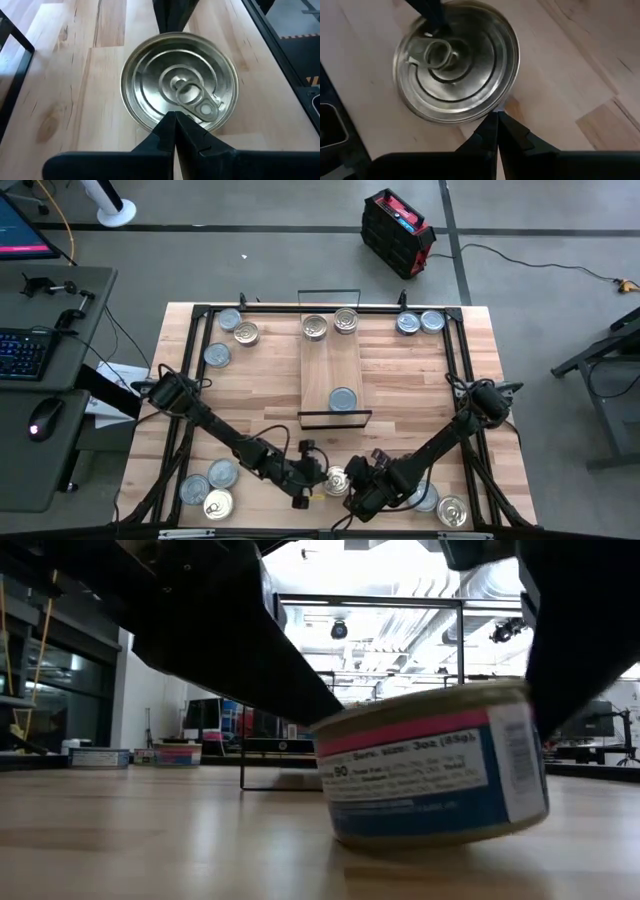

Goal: Stack canned seafood by type on shelf
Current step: Stack the blue pink tuna can on top of the other blue pink tuna can on the shelf

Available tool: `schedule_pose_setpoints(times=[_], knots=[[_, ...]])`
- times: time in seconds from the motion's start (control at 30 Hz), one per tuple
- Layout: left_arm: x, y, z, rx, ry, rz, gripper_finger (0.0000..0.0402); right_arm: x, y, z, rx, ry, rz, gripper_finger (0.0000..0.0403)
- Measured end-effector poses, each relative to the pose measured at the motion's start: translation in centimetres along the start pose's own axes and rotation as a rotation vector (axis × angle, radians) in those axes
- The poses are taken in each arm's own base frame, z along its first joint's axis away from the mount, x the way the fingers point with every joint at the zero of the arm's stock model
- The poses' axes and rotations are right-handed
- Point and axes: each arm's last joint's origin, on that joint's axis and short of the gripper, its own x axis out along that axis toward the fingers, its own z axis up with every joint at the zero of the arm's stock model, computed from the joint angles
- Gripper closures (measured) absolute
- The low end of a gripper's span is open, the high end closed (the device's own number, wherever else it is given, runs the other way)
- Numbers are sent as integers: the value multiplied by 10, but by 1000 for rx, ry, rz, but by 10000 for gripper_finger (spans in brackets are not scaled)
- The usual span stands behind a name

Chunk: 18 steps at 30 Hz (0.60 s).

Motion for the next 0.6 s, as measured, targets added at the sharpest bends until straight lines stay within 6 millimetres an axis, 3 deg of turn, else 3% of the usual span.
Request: schedule_pose_setpoints(times=[0.4, 0.5, 0.6], knots=[[-1, -4, -7, 28, 39, 7, 402, -18, 16, 14, -7, -51, 67, 403], [2, -1, -17, 50, 94, 27, 401, -18, 16, 16, -26, -45, 66, 403], [-1, -2, -12, 43, 75, 26, 401, -18, 17, 16, -26, -43, 68, 403]])
